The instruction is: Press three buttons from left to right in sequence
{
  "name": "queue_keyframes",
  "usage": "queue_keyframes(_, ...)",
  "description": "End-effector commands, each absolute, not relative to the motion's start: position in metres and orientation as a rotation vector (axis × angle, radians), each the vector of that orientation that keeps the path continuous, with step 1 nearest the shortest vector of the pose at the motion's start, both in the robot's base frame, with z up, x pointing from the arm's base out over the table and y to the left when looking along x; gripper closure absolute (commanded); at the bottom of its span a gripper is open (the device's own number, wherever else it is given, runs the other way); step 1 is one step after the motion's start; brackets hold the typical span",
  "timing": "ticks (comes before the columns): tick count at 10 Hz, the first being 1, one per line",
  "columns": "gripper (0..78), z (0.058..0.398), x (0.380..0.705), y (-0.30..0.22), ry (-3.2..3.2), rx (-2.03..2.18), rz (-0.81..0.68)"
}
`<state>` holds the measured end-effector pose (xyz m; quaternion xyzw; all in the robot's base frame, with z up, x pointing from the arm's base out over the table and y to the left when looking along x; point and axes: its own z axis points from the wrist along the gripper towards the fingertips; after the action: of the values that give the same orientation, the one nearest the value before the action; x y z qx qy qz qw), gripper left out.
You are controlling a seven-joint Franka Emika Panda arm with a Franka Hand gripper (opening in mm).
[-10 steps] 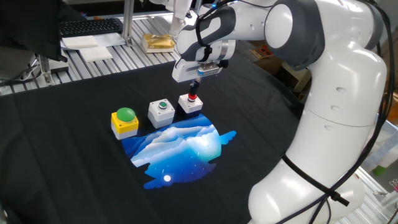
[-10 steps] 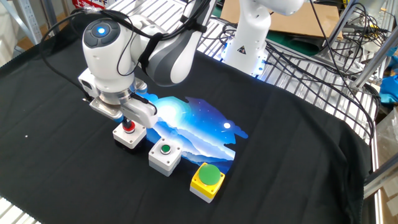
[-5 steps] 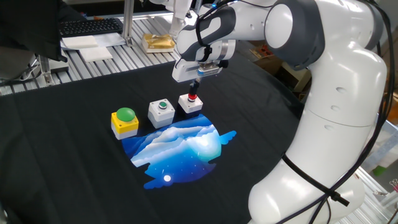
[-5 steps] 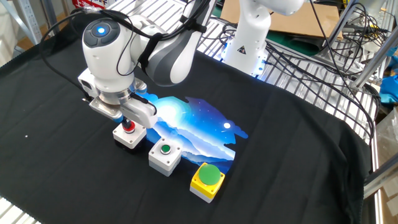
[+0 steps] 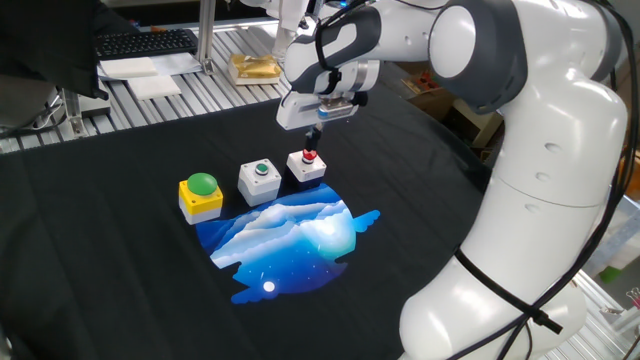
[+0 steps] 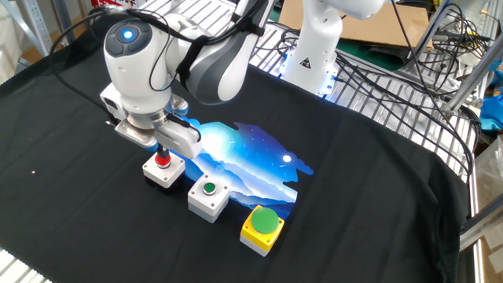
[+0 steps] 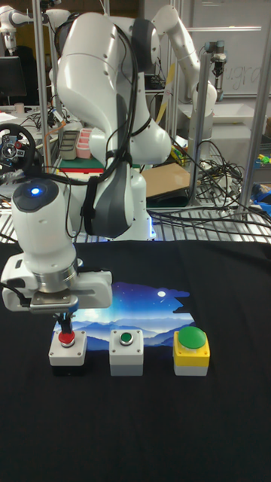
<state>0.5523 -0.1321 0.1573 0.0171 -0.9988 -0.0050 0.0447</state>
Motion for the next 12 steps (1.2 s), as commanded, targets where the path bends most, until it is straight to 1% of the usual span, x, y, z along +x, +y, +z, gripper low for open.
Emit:
queue_keyframes(1,77.6,0.196,0.56,-0.118,-3.046,0.03,0.005)
queue_keyframes(3,77.6,0.204,0.557,-0.109,-3.048,0.025,0.004)
queue_keyframes(6,77.6,0.204,0.554,-0.099,-3.05,0.019,0.004)
queue_keyframes(12,77.6,0.187,0.546,-0.069,-3.067,-0.033,-0.017)
